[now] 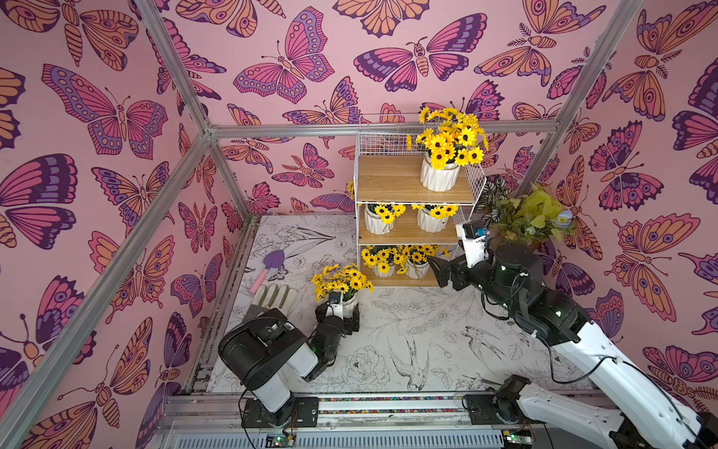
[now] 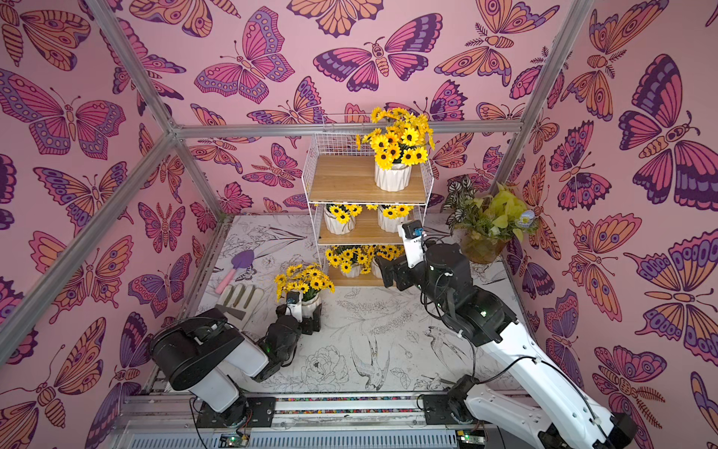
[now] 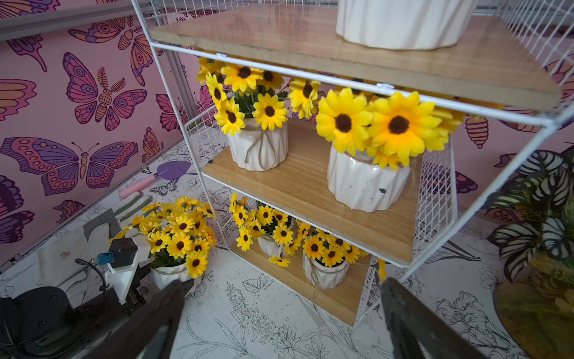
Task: Take the sunflower pots off the shelves
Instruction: Place the sunflower pot at the center of the board.
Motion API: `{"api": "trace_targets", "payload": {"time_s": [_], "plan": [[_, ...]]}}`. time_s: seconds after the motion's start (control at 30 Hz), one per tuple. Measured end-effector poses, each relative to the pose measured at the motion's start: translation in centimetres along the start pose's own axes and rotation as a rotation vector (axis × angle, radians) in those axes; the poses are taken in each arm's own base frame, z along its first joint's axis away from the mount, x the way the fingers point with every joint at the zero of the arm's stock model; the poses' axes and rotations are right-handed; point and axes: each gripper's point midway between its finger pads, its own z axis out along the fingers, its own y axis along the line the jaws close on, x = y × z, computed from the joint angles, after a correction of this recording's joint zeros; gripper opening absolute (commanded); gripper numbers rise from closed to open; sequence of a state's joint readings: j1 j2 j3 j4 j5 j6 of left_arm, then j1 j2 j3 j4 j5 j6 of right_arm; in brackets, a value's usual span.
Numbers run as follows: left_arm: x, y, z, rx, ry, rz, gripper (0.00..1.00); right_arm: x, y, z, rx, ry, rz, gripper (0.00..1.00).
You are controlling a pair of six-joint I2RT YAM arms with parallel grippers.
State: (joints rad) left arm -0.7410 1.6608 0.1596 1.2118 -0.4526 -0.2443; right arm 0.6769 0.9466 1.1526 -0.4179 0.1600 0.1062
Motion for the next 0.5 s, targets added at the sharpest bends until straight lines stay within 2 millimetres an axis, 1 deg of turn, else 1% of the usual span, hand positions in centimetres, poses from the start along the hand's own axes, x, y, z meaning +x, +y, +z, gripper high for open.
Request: {"api": "trace_targets", "payload": {"time_s": [0.1,0.23,0.33,0.5], "plan": [[0.3,-1.9,-0.2,0.076,-0.002,0.034,0.62,0.0,-0.7,-0.3,0.036,0.0,0.002,0.99],[0.5,-5.4,-0.4,0.208,-0.002,0.063,0.63,0.9,-1.8,-0.5,0.099,0.033,-0.003,0.99],[0.0,-9.0,-0.3,0.321,-0.015,0.086,0.65,1.7,-2.8,-0.9,0.151,0.061,-0.002,0.99],[-2.2,-15.9,0.8,0.508,-0.073,0.098,0.65,2.5,-4.6,-2.6,0.245,0.086,0.013,0.99]]}}
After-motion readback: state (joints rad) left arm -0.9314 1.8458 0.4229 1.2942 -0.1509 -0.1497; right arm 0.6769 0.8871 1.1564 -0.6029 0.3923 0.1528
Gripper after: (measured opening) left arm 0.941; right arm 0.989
